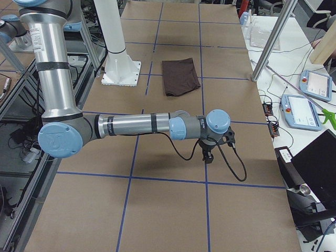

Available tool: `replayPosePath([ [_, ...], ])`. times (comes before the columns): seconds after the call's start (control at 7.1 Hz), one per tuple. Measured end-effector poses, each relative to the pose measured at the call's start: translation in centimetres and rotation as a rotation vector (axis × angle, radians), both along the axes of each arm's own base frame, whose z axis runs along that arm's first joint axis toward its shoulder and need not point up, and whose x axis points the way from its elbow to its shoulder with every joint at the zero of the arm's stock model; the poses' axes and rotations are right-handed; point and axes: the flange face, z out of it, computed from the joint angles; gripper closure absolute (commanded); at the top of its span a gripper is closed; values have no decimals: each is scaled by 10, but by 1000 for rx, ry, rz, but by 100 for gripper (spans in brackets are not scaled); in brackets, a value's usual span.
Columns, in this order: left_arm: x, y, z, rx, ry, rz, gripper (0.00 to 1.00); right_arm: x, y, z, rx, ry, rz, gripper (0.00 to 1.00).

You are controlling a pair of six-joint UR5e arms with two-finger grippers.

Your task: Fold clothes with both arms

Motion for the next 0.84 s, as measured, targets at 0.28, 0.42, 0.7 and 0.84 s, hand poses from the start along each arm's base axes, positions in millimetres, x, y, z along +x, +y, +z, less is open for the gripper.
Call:
replayPosePath([
  [0.28, 0, 0, 3, -7, 0, 1, 0, 0, 0, -2, 3, 0, 0, 0],
  [0.42, 0, 1, 4, -8, 1, 1, 0, 0, 0, -1, 2, 1, 0, 0],
  [0.7, 5, 1, 5, -11, 0, 9, 0, 2, -1, 1, 6, 31, 3, 0],
  [0.84, 7, 1, 6, -13, 0, 14, 0, 5, -2, 2, 17, 82, 10, 0],
])
